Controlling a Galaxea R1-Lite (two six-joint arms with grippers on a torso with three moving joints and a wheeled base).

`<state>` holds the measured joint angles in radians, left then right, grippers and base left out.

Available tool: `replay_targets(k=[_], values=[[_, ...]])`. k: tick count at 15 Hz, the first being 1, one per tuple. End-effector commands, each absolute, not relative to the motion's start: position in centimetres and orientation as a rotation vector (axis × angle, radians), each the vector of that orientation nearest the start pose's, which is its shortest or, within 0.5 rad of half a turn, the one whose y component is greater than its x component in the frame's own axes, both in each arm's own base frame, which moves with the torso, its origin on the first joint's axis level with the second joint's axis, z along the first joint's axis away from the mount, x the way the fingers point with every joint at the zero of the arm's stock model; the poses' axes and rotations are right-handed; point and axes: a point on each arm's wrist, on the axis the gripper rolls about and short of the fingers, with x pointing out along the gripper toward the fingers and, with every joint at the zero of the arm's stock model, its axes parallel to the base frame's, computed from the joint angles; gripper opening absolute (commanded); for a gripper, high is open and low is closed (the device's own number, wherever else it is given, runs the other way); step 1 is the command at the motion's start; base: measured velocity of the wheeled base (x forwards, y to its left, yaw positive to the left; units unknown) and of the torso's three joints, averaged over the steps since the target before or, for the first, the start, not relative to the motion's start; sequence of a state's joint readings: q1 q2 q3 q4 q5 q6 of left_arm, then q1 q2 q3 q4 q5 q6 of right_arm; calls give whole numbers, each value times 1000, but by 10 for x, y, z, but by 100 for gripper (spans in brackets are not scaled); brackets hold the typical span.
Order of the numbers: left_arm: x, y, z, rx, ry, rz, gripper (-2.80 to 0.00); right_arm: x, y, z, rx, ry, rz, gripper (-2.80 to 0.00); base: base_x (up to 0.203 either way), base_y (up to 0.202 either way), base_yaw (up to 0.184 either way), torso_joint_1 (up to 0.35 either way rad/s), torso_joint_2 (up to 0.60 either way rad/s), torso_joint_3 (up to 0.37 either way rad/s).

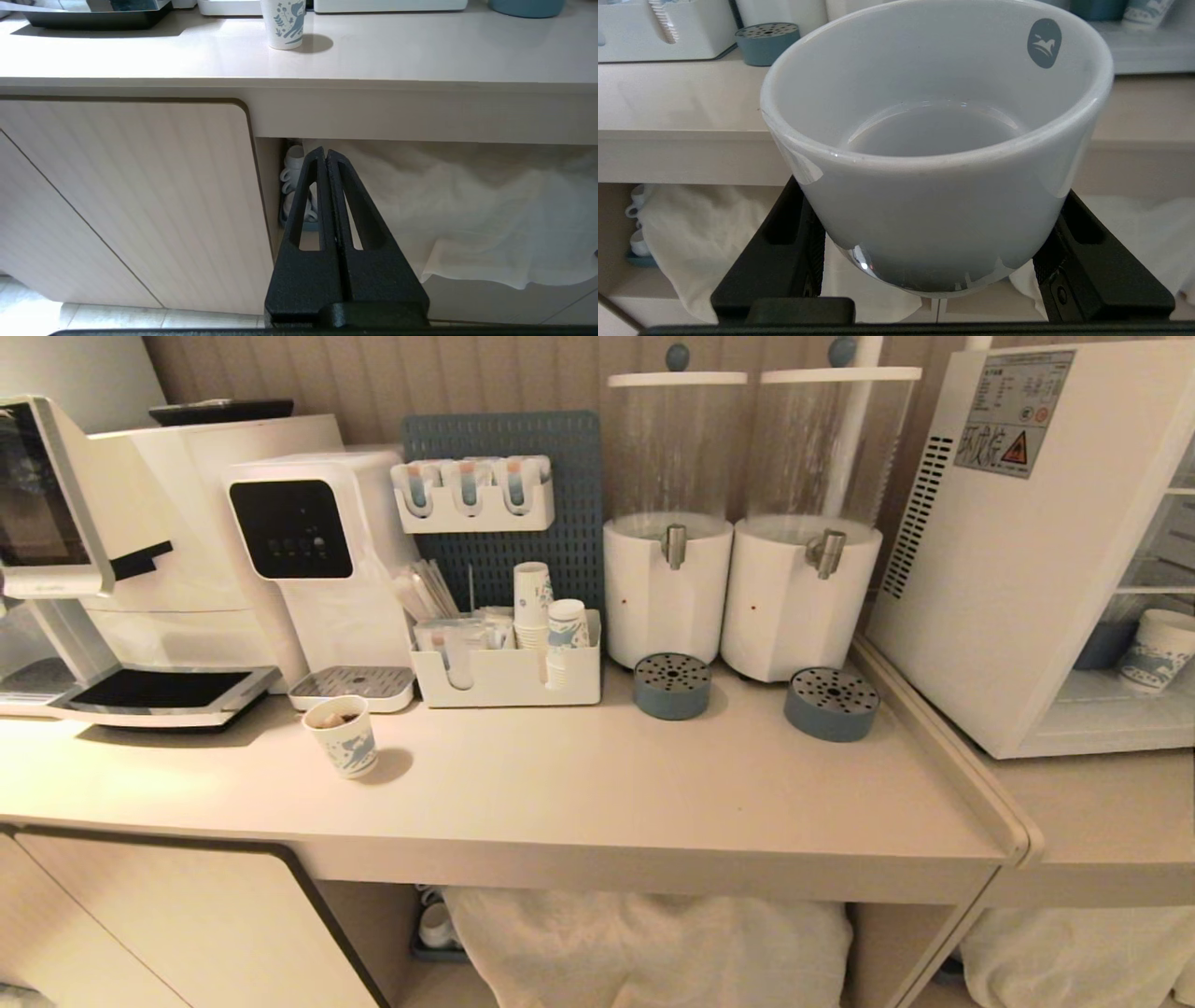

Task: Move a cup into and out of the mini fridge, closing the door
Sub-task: Put the ceramic cup in the freezer

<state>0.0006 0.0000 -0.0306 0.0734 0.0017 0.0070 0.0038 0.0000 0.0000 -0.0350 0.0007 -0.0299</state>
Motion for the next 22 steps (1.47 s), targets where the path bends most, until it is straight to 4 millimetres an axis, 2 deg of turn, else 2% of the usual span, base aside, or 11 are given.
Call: replay_targets(k=[1,22], values=[[-25,0,76,8,43,3,-280,-21,0,74,-31,-17,4,-280,1,-128,15,0,-4,1],[-25,0,76,3,43,3,-280,-21,0,74,-31,-12,4,-280,0,-191,0,2,2,2]])
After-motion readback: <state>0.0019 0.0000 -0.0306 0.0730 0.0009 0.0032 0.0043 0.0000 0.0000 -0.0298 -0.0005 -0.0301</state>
